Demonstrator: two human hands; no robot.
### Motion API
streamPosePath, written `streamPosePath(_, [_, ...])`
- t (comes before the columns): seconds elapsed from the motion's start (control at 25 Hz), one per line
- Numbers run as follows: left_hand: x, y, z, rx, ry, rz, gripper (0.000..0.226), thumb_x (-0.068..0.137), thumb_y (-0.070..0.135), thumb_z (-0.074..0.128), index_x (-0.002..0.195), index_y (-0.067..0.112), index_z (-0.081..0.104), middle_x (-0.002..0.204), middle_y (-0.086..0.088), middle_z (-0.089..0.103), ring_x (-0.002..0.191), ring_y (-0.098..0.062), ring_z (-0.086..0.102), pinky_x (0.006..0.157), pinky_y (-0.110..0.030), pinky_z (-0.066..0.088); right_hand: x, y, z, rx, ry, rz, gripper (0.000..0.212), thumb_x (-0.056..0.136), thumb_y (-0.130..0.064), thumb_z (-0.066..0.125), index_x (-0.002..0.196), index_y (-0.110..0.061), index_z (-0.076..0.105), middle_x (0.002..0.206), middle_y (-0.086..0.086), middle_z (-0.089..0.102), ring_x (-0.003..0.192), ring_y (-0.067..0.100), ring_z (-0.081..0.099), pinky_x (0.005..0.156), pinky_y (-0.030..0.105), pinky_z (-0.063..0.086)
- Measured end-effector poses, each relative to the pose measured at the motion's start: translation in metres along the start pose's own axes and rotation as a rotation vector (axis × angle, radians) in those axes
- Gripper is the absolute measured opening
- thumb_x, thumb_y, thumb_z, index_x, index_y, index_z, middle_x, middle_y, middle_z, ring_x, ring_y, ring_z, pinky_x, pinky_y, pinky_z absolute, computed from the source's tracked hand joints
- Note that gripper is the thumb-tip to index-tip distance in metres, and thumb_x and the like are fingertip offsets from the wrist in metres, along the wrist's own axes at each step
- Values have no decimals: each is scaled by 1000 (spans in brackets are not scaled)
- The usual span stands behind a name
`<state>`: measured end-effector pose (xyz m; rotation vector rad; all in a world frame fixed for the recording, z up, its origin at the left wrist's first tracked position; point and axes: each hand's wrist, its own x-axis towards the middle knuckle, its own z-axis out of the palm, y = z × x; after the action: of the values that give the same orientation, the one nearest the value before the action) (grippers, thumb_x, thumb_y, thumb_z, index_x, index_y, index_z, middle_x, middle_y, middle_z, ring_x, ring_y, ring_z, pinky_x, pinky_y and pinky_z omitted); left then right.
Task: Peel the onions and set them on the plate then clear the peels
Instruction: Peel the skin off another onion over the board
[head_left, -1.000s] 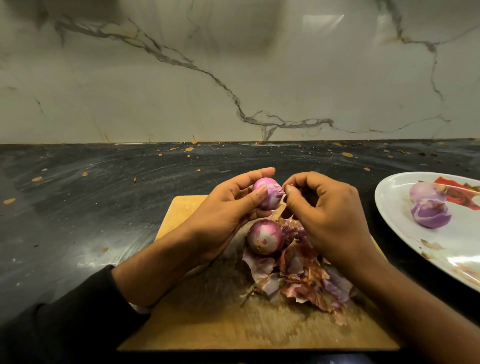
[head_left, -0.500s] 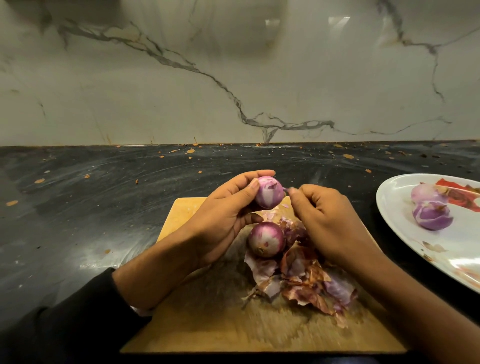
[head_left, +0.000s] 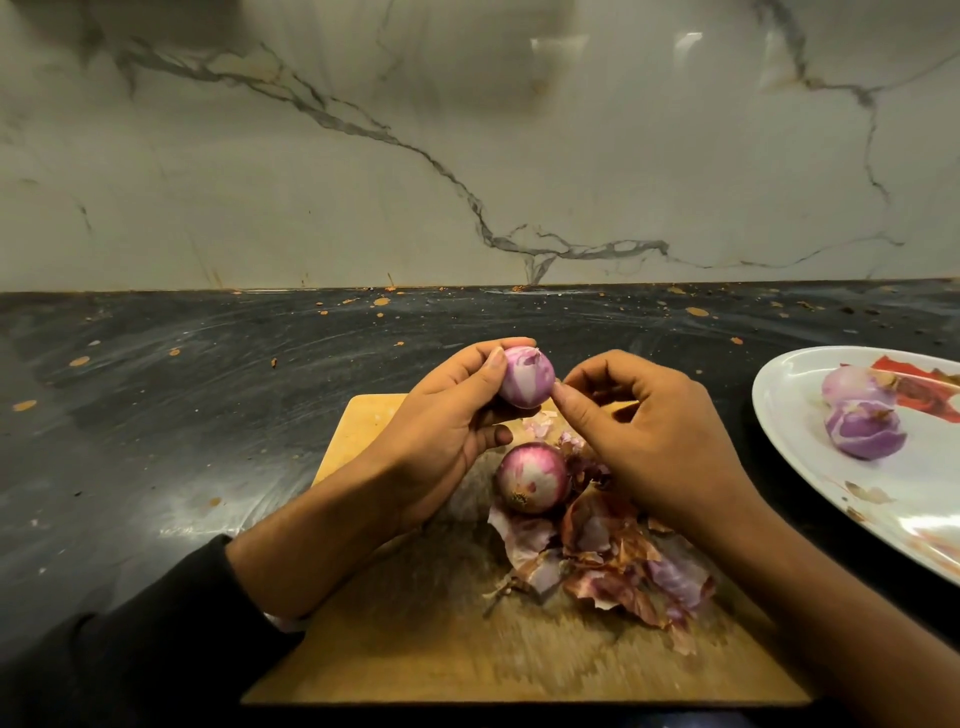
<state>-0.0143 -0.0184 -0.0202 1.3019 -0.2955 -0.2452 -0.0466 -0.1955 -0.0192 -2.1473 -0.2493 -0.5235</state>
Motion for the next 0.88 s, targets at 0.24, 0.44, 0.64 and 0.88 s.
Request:
streamPosePath(0.24, [0, 0, 0, 33, -33, 5, 38, 90, 33, 47, 121, 15, 62, 104, -6, 70, 83, -10, 61, 65, -23, 43, 0, -1, 1, 67, 18, -103, 25, 89, -35, 71, 112, -27, 71, 97, -15, 71, 95, 2, 67, 78, 25, 58])
streamPosePath(0.44, [-1, 0, 1, 51, -6, 10, 45, 86, 36, 49, 123, 12, 61, 118, -23, 66, 84, -18, 50, 64, -24, 36, 1, 4, -3, 100, 96, -60, 14, 97, -19, 63, 96, -25, 75, 83, -15, 73, 84, 0, 69, 74, 16, 55])
streamPosePath(0.64, [0, -2, -2, 105, -8, 34, 42, 85, 40, 52, 119, 18, 63, 106, -5, 71, 84, -10, 59, 65, -25, 36, 1, 4, -2, 79, 1, -23, 13, 94, -18, 65, 100, -26, 74, 85, -15, 72, 88, -2, 67, 75, 13, 52])
streamPosePath(0.88, [1, -1, -5, 60, -21, 61, 42, 83, 31, 60, 120, 12, 60, 95, -1, 75, 79, -7, 65, 65, -27, 40, 1, 1, -2, 137, -41, -62, 41, 82, -36, 76, 121, -28, 66, 103, -14, 68, 93, 0, 67, 78, 15, 56])
